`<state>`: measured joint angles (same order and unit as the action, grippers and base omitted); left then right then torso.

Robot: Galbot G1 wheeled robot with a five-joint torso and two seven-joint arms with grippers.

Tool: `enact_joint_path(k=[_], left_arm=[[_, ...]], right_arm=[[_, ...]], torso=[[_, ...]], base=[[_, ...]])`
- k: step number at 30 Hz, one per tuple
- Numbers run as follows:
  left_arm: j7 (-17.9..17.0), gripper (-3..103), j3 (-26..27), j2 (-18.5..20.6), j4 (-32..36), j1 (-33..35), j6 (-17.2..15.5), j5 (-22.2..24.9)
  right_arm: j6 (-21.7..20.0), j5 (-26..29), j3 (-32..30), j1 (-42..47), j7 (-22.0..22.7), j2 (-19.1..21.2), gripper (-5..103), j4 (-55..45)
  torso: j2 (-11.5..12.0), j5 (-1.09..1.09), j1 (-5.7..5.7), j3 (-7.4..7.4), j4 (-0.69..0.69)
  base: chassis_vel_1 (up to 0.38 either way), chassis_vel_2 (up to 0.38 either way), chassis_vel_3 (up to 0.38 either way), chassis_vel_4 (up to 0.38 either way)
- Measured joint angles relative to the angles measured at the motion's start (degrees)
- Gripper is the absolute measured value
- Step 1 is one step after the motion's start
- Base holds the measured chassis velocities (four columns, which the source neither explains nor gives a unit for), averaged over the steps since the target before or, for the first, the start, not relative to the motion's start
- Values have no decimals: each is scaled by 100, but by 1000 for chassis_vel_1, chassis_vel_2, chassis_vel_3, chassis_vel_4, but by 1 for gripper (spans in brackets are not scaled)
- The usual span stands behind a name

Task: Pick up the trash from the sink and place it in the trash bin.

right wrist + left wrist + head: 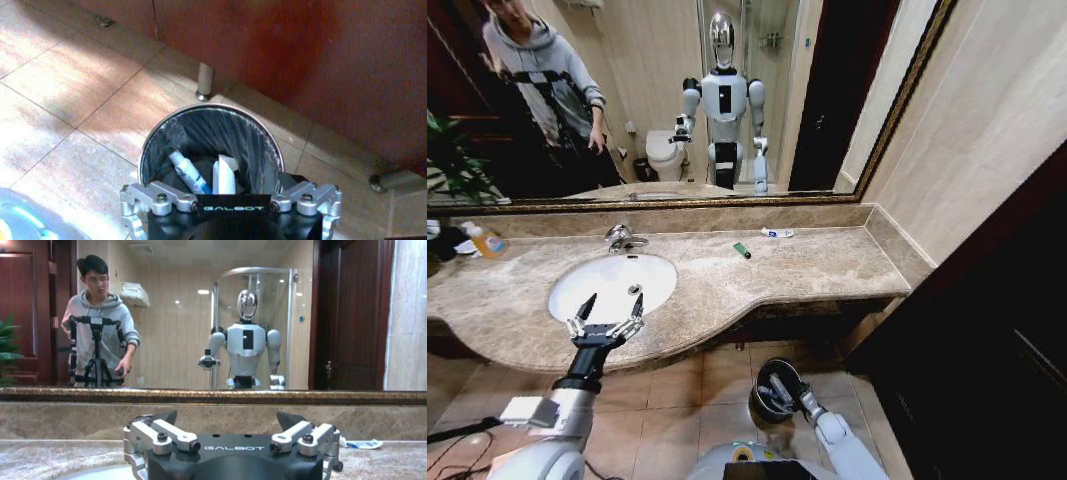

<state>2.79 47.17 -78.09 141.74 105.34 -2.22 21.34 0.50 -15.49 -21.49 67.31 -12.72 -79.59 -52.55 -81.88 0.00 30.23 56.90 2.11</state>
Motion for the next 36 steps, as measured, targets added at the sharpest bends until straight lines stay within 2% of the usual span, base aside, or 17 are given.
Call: enact_joint_path(k=[4,6,11,14,18,29,33,36], left_arm=[[0,100,0,0,0,0,0,0],[1,100,-1,0,0,0,0,0],[-1,100,1,0,0,0,0,0],[0,100,1,0,0,0,0,0],[0,100,1,0,0,0,0,0],[0,100,0,0,0,0,0,0],[0,100,0,0,0,0,0,0],[0,100,0,1,0,0,0,0]], right_arm=[[-37,430,-98,274,18,90,100,-484],[-37,1069,-235,733,111,262,100,-1287],[123,1602,-483,1280,303,460,100,-2211],[237,2077,-781,1842,546,584,100,-3366],[262,2170,-1036,2269,700,521,100,-4376],[-209,2660,-1251,2956,845,426,100,-6572],[-334,2865,-1231,2985,858,461,100,-7109],[-506,3057,-1043,2535,896,580,100,-7315]], torso=[[0,1,0,0,1],[0,0,0,0,-1],[0,-1,-1,0,-1],[0,0,-1,-1,0],[0,-1,-1,0,0],[0,0,0,0,0],[0,-3,0,0,-1],[-1,-1,-1,0,-1]], base=[[0,0,0,0],[0,0,0,0],[0,0,0,0],[0,0,0,0],[0,0,0,0],[0,0,0,0],[0,0,0,0],[0,0,0,0]])
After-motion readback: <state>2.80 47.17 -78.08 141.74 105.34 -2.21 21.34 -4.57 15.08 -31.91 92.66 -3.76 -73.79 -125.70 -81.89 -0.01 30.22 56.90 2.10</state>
